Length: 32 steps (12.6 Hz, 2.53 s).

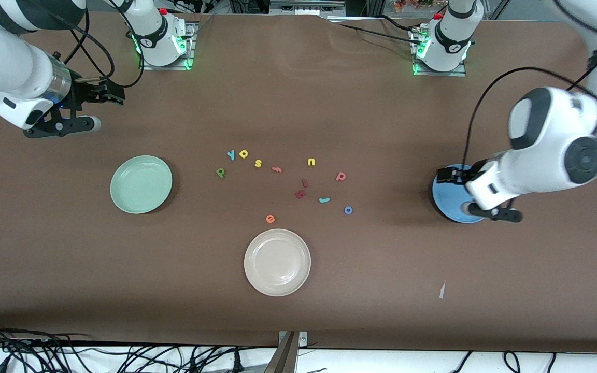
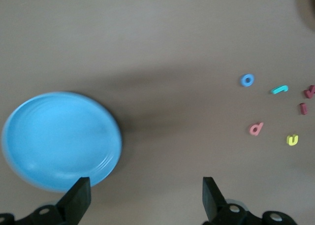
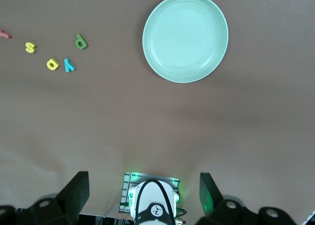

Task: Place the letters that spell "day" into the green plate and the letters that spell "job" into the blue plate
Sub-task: 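Grasp the pink d with the left gripper while the right gripper grasps green d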

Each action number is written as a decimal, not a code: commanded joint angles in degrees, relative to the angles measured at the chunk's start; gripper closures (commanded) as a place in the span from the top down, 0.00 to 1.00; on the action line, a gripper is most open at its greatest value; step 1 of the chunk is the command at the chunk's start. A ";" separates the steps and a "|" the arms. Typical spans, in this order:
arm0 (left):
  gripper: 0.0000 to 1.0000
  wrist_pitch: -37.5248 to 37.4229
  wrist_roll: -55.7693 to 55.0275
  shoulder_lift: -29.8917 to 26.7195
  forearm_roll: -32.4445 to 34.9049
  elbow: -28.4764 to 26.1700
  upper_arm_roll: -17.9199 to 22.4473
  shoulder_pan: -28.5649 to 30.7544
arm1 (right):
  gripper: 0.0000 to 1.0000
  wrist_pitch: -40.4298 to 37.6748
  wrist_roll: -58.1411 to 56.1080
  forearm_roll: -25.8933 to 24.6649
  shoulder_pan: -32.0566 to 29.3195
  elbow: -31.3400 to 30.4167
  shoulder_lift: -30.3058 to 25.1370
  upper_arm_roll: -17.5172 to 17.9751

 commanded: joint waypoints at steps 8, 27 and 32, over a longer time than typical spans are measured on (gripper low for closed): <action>1.00 32.19 -7.41 4.72 0.00 -15.74 0.44 -19.76 | 0.95 6.63 3.60 0.68 3.80 2.07 8.21 1.68; 0.28 35.39 -18.59 14.93 16.97 -13.10 0.44 -25.84 | 0.91 68.88 57.39 0.25 7.67 -32.06 16.46 11.17; 0.05 34.87 -18.50 14.24 16.45 -12.84 0.35 -24.62 | 0.82 73.28 57.65 0.25 7.93 -32.23 19.20 10.82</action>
